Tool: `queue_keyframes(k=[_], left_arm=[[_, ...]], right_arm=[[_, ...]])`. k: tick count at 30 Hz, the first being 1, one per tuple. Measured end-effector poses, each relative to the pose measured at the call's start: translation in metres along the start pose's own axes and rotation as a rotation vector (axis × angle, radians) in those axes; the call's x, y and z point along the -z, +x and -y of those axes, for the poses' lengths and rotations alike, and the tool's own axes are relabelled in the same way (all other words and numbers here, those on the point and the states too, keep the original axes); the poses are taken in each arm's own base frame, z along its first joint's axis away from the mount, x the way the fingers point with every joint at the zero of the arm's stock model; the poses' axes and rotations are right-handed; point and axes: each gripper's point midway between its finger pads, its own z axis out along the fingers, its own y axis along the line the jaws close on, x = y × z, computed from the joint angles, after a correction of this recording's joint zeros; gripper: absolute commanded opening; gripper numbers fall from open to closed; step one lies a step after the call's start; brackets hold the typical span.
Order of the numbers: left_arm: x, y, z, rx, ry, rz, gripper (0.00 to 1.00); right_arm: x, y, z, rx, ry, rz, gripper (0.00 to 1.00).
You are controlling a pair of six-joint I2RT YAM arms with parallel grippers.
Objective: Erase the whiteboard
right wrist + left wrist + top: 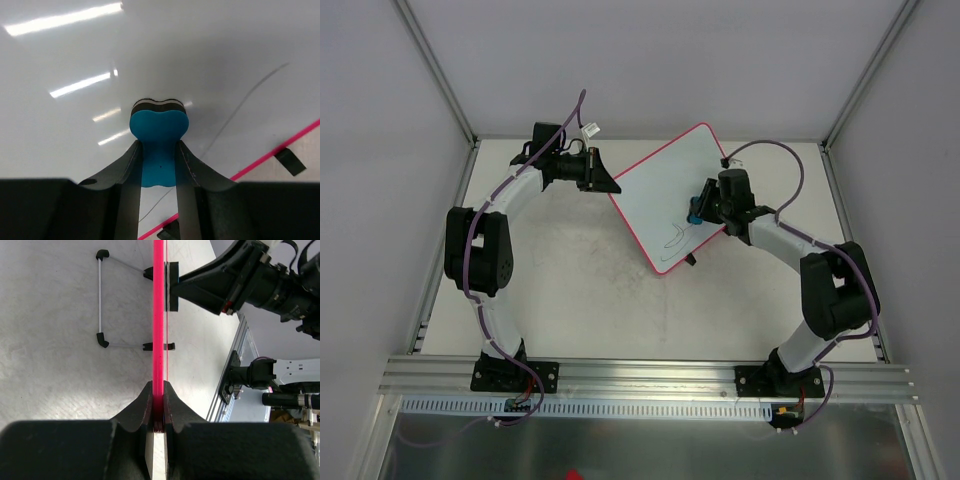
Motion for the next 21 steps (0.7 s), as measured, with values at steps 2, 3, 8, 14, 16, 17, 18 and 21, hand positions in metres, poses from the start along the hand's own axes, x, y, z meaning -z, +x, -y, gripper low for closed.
queue_keyframes(k=[2,3,8,14,16,17,18,21], left_arm=[[0.000,0.000,0.000,0.000,0.001,0.000,0.00],[0.000,0.000,0.000,0.000,0.002,-0.001,0.00],[0.000,0.000,0.001,0.000,0.008,-0.002,0.00],[0.000,0.001,0.002,0.000,0.008,-0.003,0.00],[0.000,0.001,0.002,0.001,0.008,-0.003,0.00],[0.000,0.001,0.002,0.001,0.009,-0.003,0.00],[0.000,0.001,0.002,0.001,0.008,-0.003,0.00],[0.000,0.000,0.001,0.001,0.007,-0.002,0.00]], right_arm=[[-0.001,-0.001,0.017,-0.057,0.032,-0.001,0.00],[-0.001,-0.001,0.024,-0.077,0.047,-0.001,0.00],[-0.001,0.002,0.046,-0.130,0.090,-0.009,0.01],[-0.002,0.004,0.044,-0.127,0.074,-0.004,0.00],[-0.001,0.005,0.042,-0.125,0.065,0.002,0.00],[-0.001,0.007,0.040,-0.121,0.061,0.002,0.00],[0.000,0.009,0.036,-0.112,0.054,0.000,0.00],[0.004,0.017,0.017,-0.059,0.021,-0.010,0.01]])
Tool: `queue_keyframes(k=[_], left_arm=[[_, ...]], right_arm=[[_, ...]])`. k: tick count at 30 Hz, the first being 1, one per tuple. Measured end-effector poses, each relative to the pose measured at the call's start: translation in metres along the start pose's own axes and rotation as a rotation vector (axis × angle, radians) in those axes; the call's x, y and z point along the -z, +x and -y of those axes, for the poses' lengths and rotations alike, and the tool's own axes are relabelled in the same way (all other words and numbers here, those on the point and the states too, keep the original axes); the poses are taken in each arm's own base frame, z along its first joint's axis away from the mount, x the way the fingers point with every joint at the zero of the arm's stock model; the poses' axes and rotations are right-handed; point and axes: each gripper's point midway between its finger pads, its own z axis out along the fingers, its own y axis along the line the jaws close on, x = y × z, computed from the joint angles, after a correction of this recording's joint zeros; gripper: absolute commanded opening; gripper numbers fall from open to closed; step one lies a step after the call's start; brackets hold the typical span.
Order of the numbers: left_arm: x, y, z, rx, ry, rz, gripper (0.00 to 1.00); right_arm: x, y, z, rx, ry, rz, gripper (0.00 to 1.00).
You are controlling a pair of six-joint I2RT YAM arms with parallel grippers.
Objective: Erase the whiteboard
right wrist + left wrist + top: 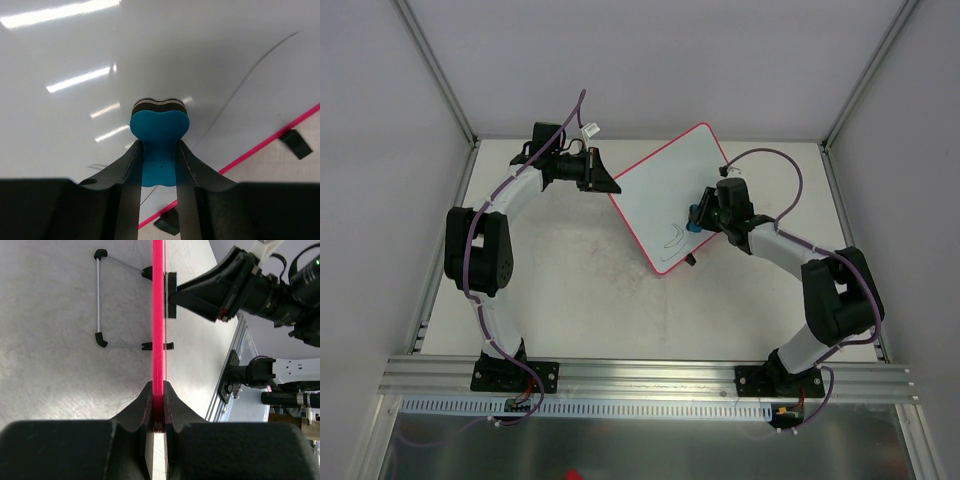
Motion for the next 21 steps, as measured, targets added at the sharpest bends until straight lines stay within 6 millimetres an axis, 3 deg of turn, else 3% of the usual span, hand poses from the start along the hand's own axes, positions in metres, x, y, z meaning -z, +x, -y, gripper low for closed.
queue_keyframes(k=[10,21], left_arm=[[0.000,-0.001,-0.002,0.000,-0.009,0.003,0.00],[0.001,-0.001,-0.003,0.000,-0.013,0.005,0.00]], right_arm=[[0.018,0.042,-0.074,0.250,-0.139,-0.048,0.00],[0.030,0.071,-0.106,0.302,-0.220,-0.069,0.00]])
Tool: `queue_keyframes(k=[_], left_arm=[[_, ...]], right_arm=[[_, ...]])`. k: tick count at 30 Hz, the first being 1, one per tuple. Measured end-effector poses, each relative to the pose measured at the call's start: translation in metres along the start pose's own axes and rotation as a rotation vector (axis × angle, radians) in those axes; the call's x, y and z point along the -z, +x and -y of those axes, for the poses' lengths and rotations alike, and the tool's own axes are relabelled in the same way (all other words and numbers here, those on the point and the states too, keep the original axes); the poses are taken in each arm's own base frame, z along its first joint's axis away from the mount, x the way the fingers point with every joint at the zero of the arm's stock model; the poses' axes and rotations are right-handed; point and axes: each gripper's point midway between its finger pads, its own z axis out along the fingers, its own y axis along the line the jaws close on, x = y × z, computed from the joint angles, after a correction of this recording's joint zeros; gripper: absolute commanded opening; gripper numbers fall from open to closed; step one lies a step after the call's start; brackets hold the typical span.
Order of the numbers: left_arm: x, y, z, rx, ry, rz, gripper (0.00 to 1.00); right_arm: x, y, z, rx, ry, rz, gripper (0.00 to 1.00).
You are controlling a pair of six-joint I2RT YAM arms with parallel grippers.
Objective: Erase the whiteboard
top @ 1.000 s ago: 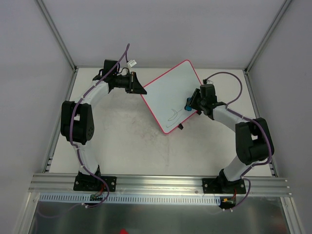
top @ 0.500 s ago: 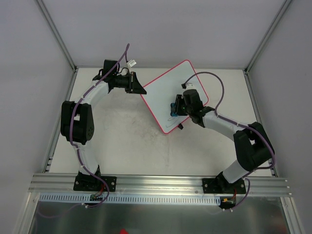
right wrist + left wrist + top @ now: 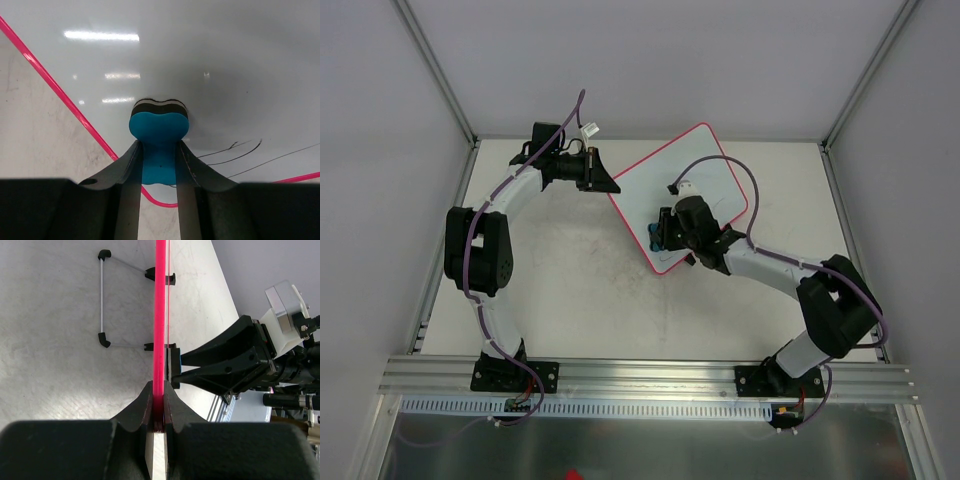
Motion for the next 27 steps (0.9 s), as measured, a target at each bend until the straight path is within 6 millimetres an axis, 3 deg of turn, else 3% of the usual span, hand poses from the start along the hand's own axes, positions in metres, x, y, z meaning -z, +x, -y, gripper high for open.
queue_keyframes(k=[5,9,14,27], left_arm=[[0.000,0.000,0.000,-0.001,0.002,-0.001,0.00],[0.000,0.000,0.001,-0.002,0.005,-0.002,0.00],[-0.001,0.000,0.002,-0.003,0.006,-0.002,0.00],[-0.001,0.000,0.002,0.001,0.008,-0.003,0.00]], right_arm=[[0.003,0.007,0.001,-0.067,-0.008,0.015,0.00],[0.006,0.013,0.013,-0.161,0.010,0.015,0.00],[0.008,0.015,0.042,-0.303,0.064,0.015,0.00],[0.005,-0.017,0.121,-0.542,0.232,0.069,0.00]])
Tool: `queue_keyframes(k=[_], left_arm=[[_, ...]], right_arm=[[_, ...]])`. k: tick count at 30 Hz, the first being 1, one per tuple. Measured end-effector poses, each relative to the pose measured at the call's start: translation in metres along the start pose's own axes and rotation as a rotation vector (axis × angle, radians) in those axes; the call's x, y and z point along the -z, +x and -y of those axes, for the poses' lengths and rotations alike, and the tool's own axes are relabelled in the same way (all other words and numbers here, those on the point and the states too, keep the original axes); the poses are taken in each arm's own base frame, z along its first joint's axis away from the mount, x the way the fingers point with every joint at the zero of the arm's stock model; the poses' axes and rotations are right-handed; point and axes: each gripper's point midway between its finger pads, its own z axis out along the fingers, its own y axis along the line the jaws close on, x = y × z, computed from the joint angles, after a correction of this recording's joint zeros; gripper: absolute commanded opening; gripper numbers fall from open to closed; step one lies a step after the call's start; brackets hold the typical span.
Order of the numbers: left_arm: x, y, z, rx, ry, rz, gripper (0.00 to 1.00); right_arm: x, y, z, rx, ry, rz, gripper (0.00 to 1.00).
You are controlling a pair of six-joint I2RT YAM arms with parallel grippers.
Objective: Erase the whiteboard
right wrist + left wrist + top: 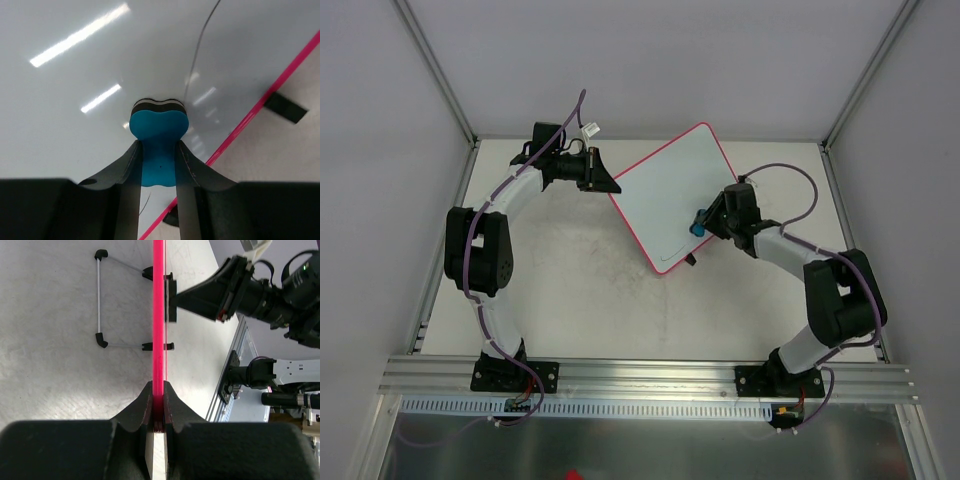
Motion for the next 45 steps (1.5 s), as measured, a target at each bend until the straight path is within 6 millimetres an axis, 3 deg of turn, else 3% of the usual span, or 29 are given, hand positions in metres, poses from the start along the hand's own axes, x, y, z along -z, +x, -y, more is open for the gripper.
queue_keyframes(k=[4,13,24,32,38,45], left_arm=[[0.000,0.000,0.000,-0.001,0.002,-0.001,0.00],[0.000,0.001,0.001,0.000,0.007,-0.003,0.00],[0.000,0.001,0.001,0.000,0.007,-0.003,0.00],[0.000,0.001,0.002,-0.001,0.009,-0.003,0.00],[0.000,0.001,0.002,0.005,0.008,-0.003,0.00],[0.000,0.000,0.003,0.006,0.008,-0.003,0.00]], right_arm=[[-0.009,-0.035,0.023,-0.057,0.085,0.051,0.00],[-0.028,-0.096,0.051,-0.186,0.146,0.107,0.00],[-0.036,-0.134,0.054,-0.222,0.128,0.126,0.00],[-0.035,-0.137,0.062,-0.233,0.124,0.119,0.00],[-0.036,-0.106,0.068,-0.206,0.132,0.063,0.00],[-0.030,-0.085,0.054,-0.141,0.082,0.018,0.00]])
